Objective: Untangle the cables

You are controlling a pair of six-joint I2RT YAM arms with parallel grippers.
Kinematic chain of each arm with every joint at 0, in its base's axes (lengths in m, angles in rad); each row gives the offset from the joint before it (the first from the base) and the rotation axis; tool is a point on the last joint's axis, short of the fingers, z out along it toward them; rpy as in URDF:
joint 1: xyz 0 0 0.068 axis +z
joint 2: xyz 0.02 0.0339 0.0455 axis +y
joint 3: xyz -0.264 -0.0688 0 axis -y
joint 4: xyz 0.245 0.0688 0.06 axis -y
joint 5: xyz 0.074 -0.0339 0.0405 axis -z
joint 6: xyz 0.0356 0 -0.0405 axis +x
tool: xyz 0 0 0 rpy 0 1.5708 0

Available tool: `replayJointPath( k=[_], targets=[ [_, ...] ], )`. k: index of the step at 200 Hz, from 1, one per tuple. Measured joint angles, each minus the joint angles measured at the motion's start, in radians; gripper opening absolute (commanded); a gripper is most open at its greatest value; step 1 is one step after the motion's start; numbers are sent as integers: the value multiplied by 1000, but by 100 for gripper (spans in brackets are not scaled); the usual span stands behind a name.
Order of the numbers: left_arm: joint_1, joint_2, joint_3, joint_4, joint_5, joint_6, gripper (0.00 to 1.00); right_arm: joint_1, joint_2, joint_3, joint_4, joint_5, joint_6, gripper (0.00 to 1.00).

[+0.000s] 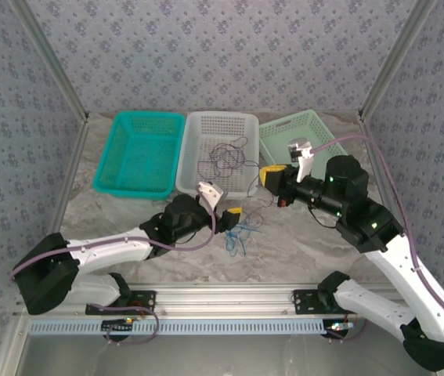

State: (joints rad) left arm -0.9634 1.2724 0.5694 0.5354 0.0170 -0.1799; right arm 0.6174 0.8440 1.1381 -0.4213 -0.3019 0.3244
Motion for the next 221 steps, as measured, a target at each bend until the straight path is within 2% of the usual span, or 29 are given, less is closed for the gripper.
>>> replayJointPath(
  k=[82, 123, 131, 221],
  targets=[
    [0, 26, -25, 47, 20, 76, 77, -23, 43, 136, 11, -18, 0, 0],
    [0, 19, -61, 65, -13, 105, 82, -31, 58, 168, 5, -26, -3, 0],
    [0, 3, -76, 67, -26, 109, 85, -33, 58, 175, 4, -27, -3, 0],
    [0, -279, -142, 100, -132, 93, 93, -37, 98, 190, -11, -15, -20, 0]
  ],
)
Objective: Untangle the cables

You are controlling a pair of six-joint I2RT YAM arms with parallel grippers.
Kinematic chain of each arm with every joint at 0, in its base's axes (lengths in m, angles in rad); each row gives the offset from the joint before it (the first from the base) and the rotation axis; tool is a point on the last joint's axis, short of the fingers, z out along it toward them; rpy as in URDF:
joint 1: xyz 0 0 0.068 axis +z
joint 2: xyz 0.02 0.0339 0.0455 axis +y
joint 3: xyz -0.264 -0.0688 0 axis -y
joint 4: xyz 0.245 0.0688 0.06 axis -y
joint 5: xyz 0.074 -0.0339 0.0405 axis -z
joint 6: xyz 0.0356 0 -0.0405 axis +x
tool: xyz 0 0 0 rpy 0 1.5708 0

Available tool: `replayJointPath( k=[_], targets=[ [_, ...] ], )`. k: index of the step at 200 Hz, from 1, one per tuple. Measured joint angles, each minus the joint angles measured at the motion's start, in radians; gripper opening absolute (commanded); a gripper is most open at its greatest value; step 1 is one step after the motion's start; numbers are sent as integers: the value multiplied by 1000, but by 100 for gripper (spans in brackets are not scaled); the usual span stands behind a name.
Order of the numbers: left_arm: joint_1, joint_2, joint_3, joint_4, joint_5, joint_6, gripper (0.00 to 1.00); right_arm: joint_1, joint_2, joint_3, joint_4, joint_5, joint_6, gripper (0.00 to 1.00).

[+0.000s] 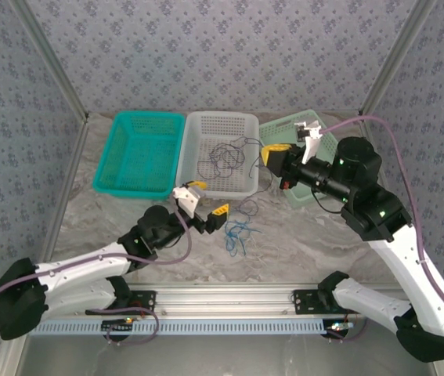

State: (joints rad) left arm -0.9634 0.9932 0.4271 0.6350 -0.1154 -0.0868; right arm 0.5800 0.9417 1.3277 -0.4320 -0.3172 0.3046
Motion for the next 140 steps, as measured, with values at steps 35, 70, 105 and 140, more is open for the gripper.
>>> replayJointPath(
  k=[35, 70, 105, 140],
  targets=[
    [1, -29, -25, -15, -31, -2, 91, 0, 13, 13, -1, 2, -2, 0],
    [1, 11, -25, -36, -25, 9, 90, 0, 25, 50, 2, -6, -1, 0],
    [1, 63, -25, -40, -5, 35, 93, -2, 31, 84, 6, -26, 18, 0],
    [1, 93, -18, -36, 1, 63, 95, -5, 46, 96, 22, -63, 47, 0]
  ],
)
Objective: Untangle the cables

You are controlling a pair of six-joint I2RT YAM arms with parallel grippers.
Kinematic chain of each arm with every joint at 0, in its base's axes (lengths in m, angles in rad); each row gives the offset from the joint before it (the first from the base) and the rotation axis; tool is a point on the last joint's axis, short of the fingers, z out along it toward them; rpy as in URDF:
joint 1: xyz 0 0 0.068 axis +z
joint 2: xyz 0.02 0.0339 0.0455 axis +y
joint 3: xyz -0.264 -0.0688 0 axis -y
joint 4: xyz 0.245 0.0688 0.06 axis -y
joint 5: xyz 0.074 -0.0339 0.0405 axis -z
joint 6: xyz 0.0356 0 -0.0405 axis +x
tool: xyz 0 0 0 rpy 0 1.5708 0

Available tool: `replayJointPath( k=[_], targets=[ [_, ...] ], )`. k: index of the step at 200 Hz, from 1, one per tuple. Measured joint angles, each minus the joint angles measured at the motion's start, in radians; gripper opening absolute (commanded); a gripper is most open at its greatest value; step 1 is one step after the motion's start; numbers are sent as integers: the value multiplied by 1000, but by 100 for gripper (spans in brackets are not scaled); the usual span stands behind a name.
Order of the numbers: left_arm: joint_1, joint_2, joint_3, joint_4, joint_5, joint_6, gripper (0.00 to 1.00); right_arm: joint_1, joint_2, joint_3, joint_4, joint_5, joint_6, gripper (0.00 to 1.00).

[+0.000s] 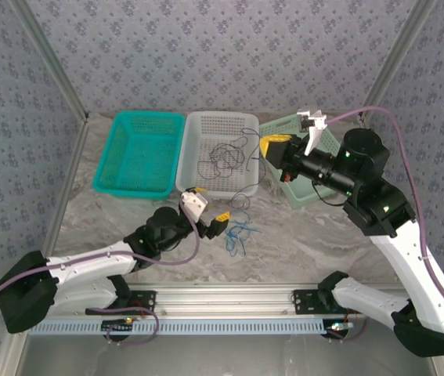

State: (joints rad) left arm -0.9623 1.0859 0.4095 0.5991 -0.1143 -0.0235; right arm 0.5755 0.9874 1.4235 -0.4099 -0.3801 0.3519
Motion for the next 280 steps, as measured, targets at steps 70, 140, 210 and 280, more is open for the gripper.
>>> replayJointPath(
  k=[70, 140, 210, 280],
  targets=[
    [0, 71, 53, 60, 54, 34, 92, 0, 13, 2, 43, -55, 64, 0],
    [-4, 196, 130, 116, 137, 27, 68, 0, 15, 2, 65, -66, 83, 0],
    [-7, 274, 138, 93, 143, 34, 0, -110, 62, 115, 31, -74, 67, 0],
    [-6, 269, 138, -61, 86, 31, 0, -251, 217, 235, 39, -89, 29, 0]
  ],
)
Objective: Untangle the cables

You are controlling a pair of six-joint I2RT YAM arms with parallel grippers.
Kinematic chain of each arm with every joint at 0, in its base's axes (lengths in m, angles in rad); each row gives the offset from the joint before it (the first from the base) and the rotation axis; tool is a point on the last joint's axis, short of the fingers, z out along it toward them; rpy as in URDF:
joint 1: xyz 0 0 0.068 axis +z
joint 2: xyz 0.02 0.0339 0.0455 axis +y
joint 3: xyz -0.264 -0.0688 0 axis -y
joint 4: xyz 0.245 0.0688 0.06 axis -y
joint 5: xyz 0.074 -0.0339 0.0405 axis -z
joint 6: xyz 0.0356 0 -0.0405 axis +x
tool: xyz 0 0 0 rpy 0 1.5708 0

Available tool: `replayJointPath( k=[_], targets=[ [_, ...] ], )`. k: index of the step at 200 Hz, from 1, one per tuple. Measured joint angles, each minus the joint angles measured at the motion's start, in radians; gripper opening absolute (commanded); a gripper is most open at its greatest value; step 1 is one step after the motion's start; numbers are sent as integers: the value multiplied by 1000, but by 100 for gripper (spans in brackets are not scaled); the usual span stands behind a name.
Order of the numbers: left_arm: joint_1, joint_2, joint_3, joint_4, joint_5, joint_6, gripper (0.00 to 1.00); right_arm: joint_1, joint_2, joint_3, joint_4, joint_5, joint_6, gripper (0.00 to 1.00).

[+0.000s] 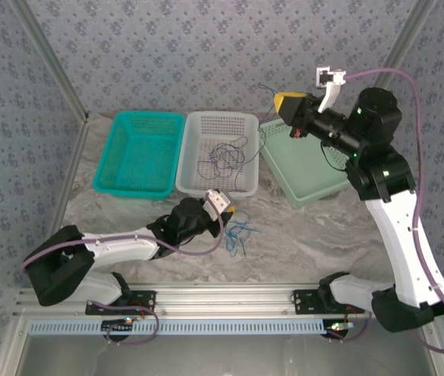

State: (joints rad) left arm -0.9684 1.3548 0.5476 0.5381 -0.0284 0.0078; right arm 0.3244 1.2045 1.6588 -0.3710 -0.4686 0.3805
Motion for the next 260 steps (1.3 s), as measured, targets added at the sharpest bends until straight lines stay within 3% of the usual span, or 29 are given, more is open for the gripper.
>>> replayJointPath(
  k=[54, 100, 136, 177, 194, 203, 213, 230, 243, 260],
  targets=[
    [64, -65, -6, -117, -77, -12, 0, -154, 194, 42, 66, -37, 39, 0],
    [162, -53, 128, -242, -87, 13, 0, -111, 444, 95, 117, -91, 62, 0],
    [257, 73, 354, -361, -50, 30, 5, -96, 671, 188, 105, -101, 79, 0],
    [315, 238, 497, -564, -40, 26, 7, -71, 901, 384, 6, -93, 77, 0],
    [319, 292, 549, -651, -38, 18, 16, -52, 958, 438, -46, -74, 75, 0],
    [319, 307, 565, -688, -39, 15, 38, -43, 972, 447, -69, -65, 76, 14],
    [319, 309, 569, -716, -40, 2, 53, -35, 978, 447, -98, -58, 73, 26],
    [319, 306, 569, -739, -52, -13, 86, -29, 979, 447, -142, -40, 63, 63],
    [319, 290, 568, -755, -67, -27, 99, -28, 979, 450, -168, -29, 49, 77],
    [314, 250, 566, -775, -93, -43, 99, -29, 978, 453, -204, -11, 21, 88]
  ],
)
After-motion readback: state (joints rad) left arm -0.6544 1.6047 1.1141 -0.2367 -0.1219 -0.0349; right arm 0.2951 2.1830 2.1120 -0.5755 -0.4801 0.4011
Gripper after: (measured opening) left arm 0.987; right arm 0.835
